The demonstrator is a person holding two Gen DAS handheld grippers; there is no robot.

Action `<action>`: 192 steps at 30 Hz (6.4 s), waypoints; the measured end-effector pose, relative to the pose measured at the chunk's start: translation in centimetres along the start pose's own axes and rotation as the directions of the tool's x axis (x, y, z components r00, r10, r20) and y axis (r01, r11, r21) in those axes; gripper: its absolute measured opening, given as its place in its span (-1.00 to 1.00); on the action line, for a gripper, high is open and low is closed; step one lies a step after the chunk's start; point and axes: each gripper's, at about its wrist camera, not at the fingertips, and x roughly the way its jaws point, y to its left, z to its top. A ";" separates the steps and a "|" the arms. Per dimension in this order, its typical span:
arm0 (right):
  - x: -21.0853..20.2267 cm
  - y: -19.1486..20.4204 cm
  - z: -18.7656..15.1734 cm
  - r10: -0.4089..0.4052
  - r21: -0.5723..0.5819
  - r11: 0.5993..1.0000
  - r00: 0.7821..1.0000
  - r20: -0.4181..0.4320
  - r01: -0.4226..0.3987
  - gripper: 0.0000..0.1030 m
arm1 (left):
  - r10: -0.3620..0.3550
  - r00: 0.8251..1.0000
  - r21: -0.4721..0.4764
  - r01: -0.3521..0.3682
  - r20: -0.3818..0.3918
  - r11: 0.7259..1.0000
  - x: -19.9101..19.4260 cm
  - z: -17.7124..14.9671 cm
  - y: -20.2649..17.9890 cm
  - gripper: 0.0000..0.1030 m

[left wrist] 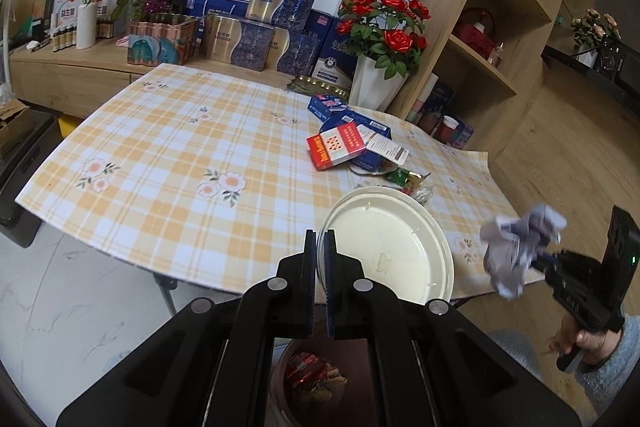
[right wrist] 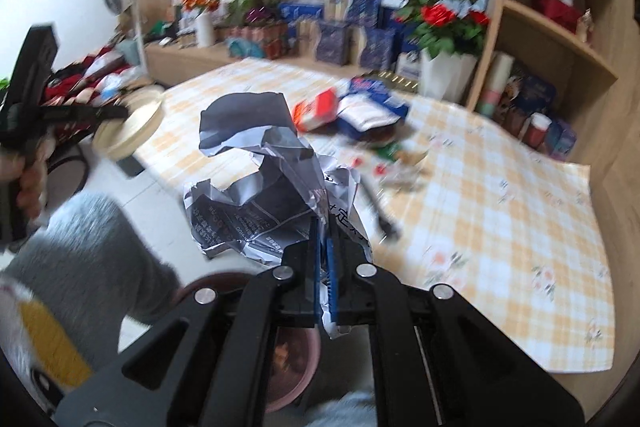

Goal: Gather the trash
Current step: 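Carry the foil bag into the bin and open the right tool while the left tool holds the plate, then lower the white plate into the bin and open the left tool, then move both tools back over the table toward the fork and remaining trash, then grasp the white instruction leaflet with the right tool while the left tool grasps the red cigarette pack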

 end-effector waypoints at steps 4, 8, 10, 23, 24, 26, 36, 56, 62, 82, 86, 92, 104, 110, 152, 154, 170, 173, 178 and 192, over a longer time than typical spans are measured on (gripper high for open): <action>0.7 2.3 -2.2 0.074 -0.025 0.997 0.994 -0.084 -0.077 -0.87 | 0.007 1.000 0.001 -0.007 -0.015 1.000 -0.2 -0.8 0.5 -0.92; 2.7 4.6 -4.3 0.125 -0.058 0.989 0.974 -0.191 -0.138 -0.87 | 0.010 0.999 -0.001 -0.010 -0.034 1.000 0.1 -1.6 0.7 -0.92; 4.0 5.5 -5.1 0.150 -0.054 0.984 0.958 -0.244 -0.167 -0.87 | 0.009 0.999 -0.005 -0.010 -0.041 1.000 0.3 -1.9 0.8 -0.92; 11.1 5.1 -6.5 0.224 0.160 0.973 0.861 -0.458 -0.168 -0.78 | 0.022 0.998 0.008 -0.021 -0.059 1.000 1.0 -2.7 1.0 -0.92; 11.3 4.9 -6.7 0.223 0.173 0.972 0.860 -0.459 -0.160 -0.59 | 0.022 0.998 0.011 -0.021 -0.060 1.000 1.0 -2.8 1.0 -0.92; 11.4 4.4 -6.8 0.217 0.197 0.970 0.873 -0.437 -0.143 -0.18 | 0.022 0.998 0.022 -0.020 -0.067 1.000 1.2 -3.1 0.9 -0.92; 7.2 2.6 -5.2 0.087 0.152 0.987 0.976 -0.200 -0.056 0.67 | 0.002 0.992 0.075 0.007 -0.124 0.997 3.0 -4.7 -0.5 -0.92; 2.8 -1.3 -6.0 -0.136 0.181 0.976 0.988 0.069 0.122 0.89 | 0.020 0.951 0.326 0.086 -0.309 0.942 9.3 -9.9 -4.7 -0.92; 2.7 -2.3 -6.6 -0.147 0.239 0.962 0.988 0.055 0.130 0.89 | 0.016 0.941 0.350 0.109 -0.337 0.930 10.1 -10.7 -5.8 -0.92; 2.7 -2.1 -6.7 -0.146 0.235 0.963 0.988 0.050 0.131 0.89 | 0.023 0.961 0.376 0.085 -0.274 0.923 8.9 -10.4 -6.3 -0.13; 2.7 -2.3 -6.6 -0.138 0.248 0.961 0.989 0.053 0.121 0.89 | 0.031 0.974 0.375 0.058 -0.226 0.925 8.1 -9.9 -6.2 0.43; 2.6 -3.7 -6.3 -0.080 0.312 0.948 0.995 0.067 0.055 0.89 | 0.067 0.990 0.332 -0.023 -0.123 0.943 6.6 -8.2 -5.6 0.86; 1.8 -5.3 -3.2 -0.054 0.345 0.939 0.992 0.113 0.012 0.89 | 0.230 0.970 0.179 -0.240 0.077 0.954 4.2 -0.3 -3.3 0.88; 2.2 -6.5 -1.8 -0.062 0.345 0.938 0.994 0.089 0.027 0.89 | 0.239 0.962 0.167 -0.259 0.135 0.951 3.8 3.2 -2.8 0.88; 26.0 -8.2 15.3 -0.046 -0.171 0.985 0.975 -0.219 0.008 0.88 | 0.207 0.978 0.160 -0.208 0.028 0.965 13.6 9.4 1.2 0.88; 27.6 -8.1 15.8 -0.050 -0.187 0.982 0.967 -0.249 0.002 0.88 | 0.204 0.979 0.167 -0.205 0.023 0.964 13.8 9.3 1.3 0.88; 28.9 -8.3 16.3 0.080 -0.138 0.982 0.947 -0.312 -0.128 0.34 | 0.122 0.991 0.216 -0.106 -0.061 0.971 17.6 9.4 0.4 0.88; 27.1 -8.6 16.3 0.093 -0.116 0.985 0.956 -0.278 -0.130 0.32 | 0.084 0.991 0.163 -0.067 -0.100 0.984 18.6 9.5 0.5 0.88; 24.3 -10.2 15.7 0.073 -0.072 0.993 0.973 -0.218 -0.090 0.30 | 0.026 0.987 0.105 -0.010 -0.158 0.994 20.7 9.5 0.0 0.88; 20.3 -13.7 12.1 0.043 0.057 0.998 0.988 -0.146 -0.035 0.29 | -0.092 0.969 -0.272 0.027 -0.228 0.962 28.4 10.9 0.0 0.88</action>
